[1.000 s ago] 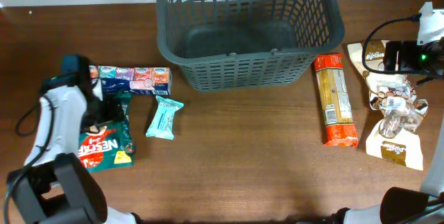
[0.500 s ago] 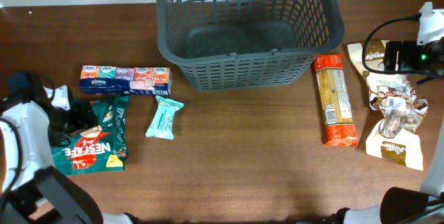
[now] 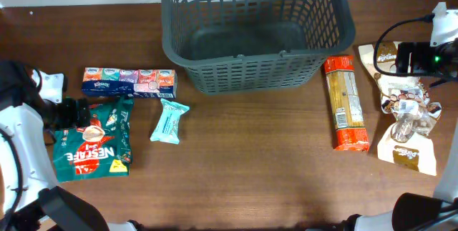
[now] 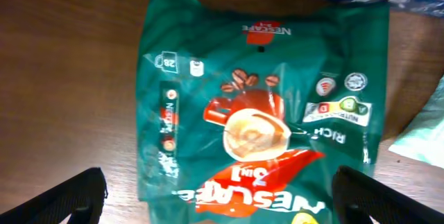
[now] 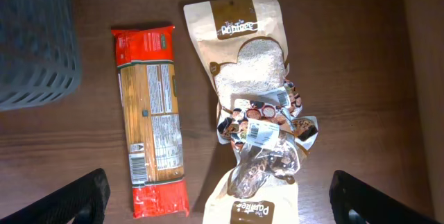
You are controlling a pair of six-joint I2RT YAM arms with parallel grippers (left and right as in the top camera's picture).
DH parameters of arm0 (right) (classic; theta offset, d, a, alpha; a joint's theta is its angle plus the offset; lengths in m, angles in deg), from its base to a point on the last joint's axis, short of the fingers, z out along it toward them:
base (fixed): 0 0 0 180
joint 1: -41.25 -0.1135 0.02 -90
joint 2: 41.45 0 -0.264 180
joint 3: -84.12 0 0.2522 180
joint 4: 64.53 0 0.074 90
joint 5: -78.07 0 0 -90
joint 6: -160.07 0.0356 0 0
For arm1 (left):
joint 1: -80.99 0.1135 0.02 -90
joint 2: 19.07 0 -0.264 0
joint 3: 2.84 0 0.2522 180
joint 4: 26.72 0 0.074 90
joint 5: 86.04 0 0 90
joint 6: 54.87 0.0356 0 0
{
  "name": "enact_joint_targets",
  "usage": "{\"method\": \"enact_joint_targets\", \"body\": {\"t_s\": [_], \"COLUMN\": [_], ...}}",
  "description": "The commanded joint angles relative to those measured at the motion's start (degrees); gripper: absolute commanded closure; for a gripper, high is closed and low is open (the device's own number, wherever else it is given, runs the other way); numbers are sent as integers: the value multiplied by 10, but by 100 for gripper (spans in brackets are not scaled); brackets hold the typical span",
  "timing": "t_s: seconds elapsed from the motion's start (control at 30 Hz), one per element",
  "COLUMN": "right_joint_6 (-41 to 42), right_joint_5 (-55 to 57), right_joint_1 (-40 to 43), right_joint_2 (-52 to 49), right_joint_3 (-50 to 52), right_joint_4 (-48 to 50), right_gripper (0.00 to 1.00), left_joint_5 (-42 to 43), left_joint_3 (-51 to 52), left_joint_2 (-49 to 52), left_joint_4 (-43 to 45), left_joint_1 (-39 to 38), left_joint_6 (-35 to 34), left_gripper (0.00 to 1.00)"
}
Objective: Pack container
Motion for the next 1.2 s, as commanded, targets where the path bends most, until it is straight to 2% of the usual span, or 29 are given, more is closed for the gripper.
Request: {"method": "enact_joint_targets", "body": {"t_s": [0.0, 0.17, 0.3, 0.5, 0.9, 1.1, 1.17], "right_joint_6": [-4, -4, -4, -4, -4, -4, -4], "right_joint_5": [-7, -7, -7, -7, -7, -7, -7], "right_joint_1": [0, 1, 0, 1, 1, 1, 1], "right_joint_2": [0, 0, -1, 0, 0, 0, 0], "right_joint_3": [-12, -12, -12, -12, -12, -12, -12], "right_joint_4": [0, 0, 0, 0, 0, 0, 0], "right_gripper": [1, 1, 1, 1, 1, 1, 1], "left_joint_5": [22, 110, 114, 103, 106, 170, 180], "left_joint_3": [-8, -8, -8, -8, -8, -8, -8], "left_joint_2": [1, 19, 32, 80, 207, 249, 263], "left_joint_4": [-3, -9, -25, -26, 15, 25, 24], "left_joint_1": [37, 108, 138, 141, 141, 140, 137], "left_joint_6": [18, 37, 85, 111, 118, 134, 134], "left_gripper": [0, 0, 3, 4, 9, 11, 17]}}
